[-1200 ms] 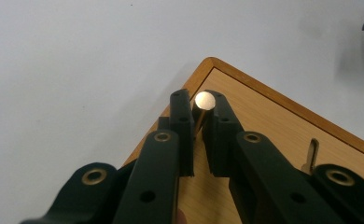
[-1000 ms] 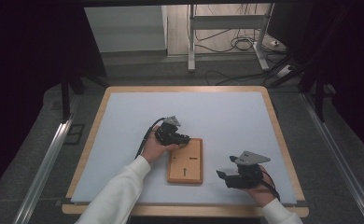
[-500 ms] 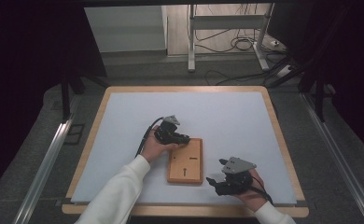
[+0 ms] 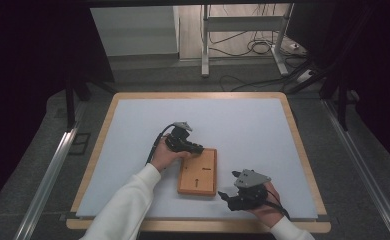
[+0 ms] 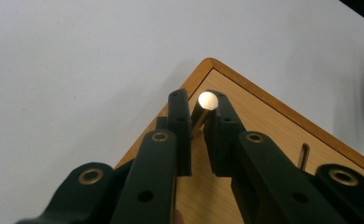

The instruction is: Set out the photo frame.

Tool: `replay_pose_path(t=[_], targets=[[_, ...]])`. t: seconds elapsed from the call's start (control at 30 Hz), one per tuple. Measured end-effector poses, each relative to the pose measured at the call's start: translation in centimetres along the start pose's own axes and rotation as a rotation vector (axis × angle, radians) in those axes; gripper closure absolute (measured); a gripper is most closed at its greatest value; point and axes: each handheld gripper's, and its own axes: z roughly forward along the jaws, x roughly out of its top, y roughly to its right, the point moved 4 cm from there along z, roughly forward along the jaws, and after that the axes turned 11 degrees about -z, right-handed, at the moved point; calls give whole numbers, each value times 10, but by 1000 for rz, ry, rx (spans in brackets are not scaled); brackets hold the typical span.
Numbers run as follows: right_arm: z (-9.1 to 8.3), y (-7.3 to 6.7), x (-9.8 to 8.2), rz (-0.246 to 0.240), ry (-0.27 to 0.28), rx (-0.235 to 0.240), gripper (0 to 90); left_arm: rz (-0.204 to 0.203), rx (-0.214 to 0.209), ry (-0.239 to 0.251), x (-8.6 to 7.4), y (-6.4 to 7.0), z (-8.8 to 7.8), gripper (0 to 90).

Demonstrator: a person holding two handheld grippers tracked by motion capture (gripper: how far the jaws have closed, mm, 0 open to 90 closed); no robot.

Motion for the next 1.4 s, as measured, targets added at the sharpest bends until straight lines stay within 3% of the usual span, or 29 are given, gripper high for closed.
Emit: replay_pose_path(t=[0.23,0.37,0.4,0.43,0.6,0.7,0.8,0.9,1.03,1.1,1.3,1.4], targets=[[9,-12,11,-71,-20,-9,188,-17,-18,-14,2,-2,0,818],[19,-22,21,-147,-47,-44,160,-23,-16,-28,4,-3,0,822],[19,-22,21,-147,-47,-44,160,-30,-16,-28,4,-3,0,822],[23,-26,24,-181,-58,-54,153,-38,-20,-33,5,-4,0,822],[30,-31,26,-204,-80,-64,147,-55,-20,-32,7,-5,0,823],[38,-33,27,-231,-105,-86,147,-57,-24,-35,8,-5,0,823],[51,-35,27,-289,-146,-132,149,-59,-25,-35,8,-6,1,822],[57,-35,29,-321,-145,-185,166,-52,-23,-31,7,-5,0,820],[58,-37,34,-365,-139,-196,198,-48,-23,-18,6,-5,1,823],[57,-38,35,-388,-134,-208,209,-18,2,-5,5,-3,1,830],[50,-36,41,-390,-95,-232,260,28,59,2,6,1,1,839],[44,-32,46,-391,-80,-231,336,18,50,16,6,-1,1,819]])
